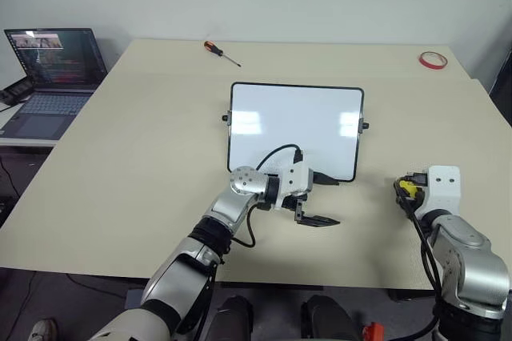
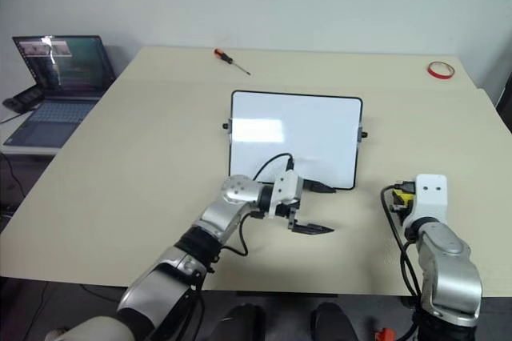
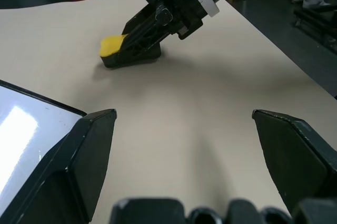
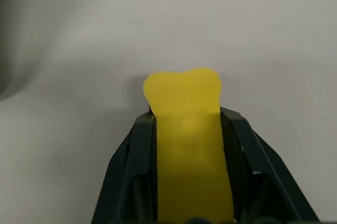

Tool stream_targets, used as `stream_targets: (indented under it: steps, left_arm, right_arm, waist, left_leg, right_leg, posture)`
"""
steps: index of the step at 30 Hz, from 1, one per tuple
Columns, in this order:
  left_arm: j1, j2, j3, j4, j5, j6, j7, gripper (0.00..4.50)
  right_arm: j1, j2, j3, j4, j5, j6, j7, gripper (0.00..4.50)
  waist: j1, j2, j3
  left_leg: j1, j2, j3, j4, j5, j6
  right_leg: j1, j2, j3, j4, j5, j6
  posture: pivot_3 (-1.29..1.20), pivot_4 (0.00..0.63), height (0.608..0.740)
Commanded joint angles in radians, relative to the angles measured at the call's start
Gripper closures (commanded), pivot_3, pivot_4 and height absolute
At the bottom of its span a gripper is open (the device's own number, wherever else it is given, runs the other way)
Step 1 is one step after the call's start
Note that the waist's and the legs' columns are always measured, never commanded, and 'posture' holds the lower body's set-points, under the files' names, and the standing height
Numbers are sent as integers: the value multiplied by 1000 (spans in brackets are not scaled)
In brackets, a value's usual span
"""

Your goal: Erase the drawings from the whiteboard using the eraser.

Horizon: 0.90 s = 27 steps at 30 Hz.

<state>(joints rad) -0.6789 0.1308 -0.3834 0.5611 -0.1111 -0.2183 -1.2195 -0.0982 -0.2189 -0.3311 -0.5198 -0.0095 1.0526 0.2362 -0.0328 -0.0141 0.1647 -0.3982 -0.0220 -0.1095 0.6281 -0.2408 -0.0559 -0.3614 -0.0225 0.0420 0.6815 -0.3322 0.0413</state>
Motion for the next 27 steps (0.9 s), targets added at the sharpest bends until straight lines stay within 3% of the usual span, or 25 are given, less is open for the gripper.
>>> stream_targets:
  steps: [1, 5, 15, 22, 27]
  left_arm:
    - [-4, -3, 18, -43, -5, 5, 13, 0]
    - [-2, -2, 17, -49, -4, 14, 22, 0]
    - [-15, -4, 17, -49, -1, 23, 40, 0]
    - [15, 39, 52, -129, 9, 54, 116, 0]
    - [156, 139, 162, -406, 0, 213, 275, 0]
  right_arm:
    - [-11, -19, 0, 1, 23, -27, -6, 3260]
    - [-9, -27, 4, 19, 37, -37, -8, 3260]
    - [-12, -44, -4, 39, 66, -48, -25, 26]
    - [-8, -50, -23, -36, 87, -30, -52, 26]
    - [65, -31, -77, -237, 100, -9, -70, 26]
  waist:
    - [0, 0, 0]
    - [0, 0, 0]
    - [0, 0, 0]
    - [-2, 0, 0]
    - [-7, 1, -1]
  left_leg:
    - [0, 0, 0, 0, 0, 0]
    - [0, 0, 0, 0, 0, 0]
    - [0, 0, 0, 0, 0, 0]
    - [0, 0, 0, 0, 0, 0]
    - [0, 2, -1, 0, 0, 0]
  right_leg:
    - [0, 0, 0, 0, 0, 0]
    - [0, 0, 0, 0, 0, 0]
    - [0, 0, 0, 0, 0, 0]
    - [0, 0, 0, 1, 0, 0]
    - [-1, 1, 1, 1, 0, 0]
  posture:
    - [0, 150, 740]
    - [0, 150, 740]
    - [0, 150, 740]
    - [0, 150, 740]
    - [0, 150, 740]
